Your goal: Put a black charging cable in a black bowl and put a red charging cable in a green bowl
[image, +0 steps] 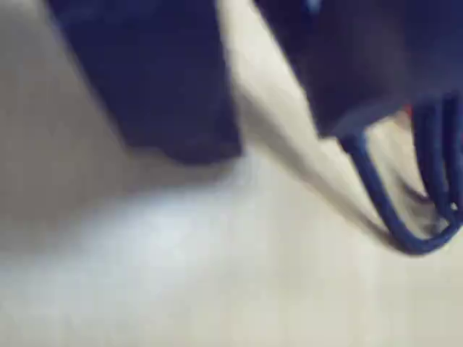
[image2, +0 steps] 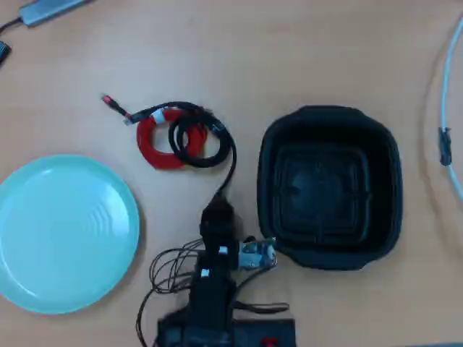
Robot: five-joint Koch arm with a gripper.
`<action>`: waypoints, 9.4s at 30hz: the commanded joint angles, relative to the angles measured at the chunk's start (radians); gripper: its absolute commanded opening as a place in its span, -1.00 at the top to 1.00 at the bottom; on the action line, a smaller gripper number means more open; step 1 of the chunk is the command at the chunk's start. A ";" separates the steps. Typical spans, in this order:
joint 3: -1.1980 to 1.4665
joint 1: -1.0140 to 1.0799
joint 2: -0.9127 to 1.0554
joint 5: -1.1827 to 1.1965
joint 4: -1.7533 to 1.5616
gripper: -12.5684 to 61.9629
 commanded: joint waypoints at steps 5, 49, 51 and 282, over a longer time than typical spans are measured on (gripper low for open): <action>-1.195 -0.156 -0.117 0.061 1.367 0.25; -1.740 -0.322 -0.749 0.764 1.523 0.10; -1.766 -0.324 -0.788 0.767 1.525 0.00; -1.970 -0.560 -1.255 0.689 1.405 0.42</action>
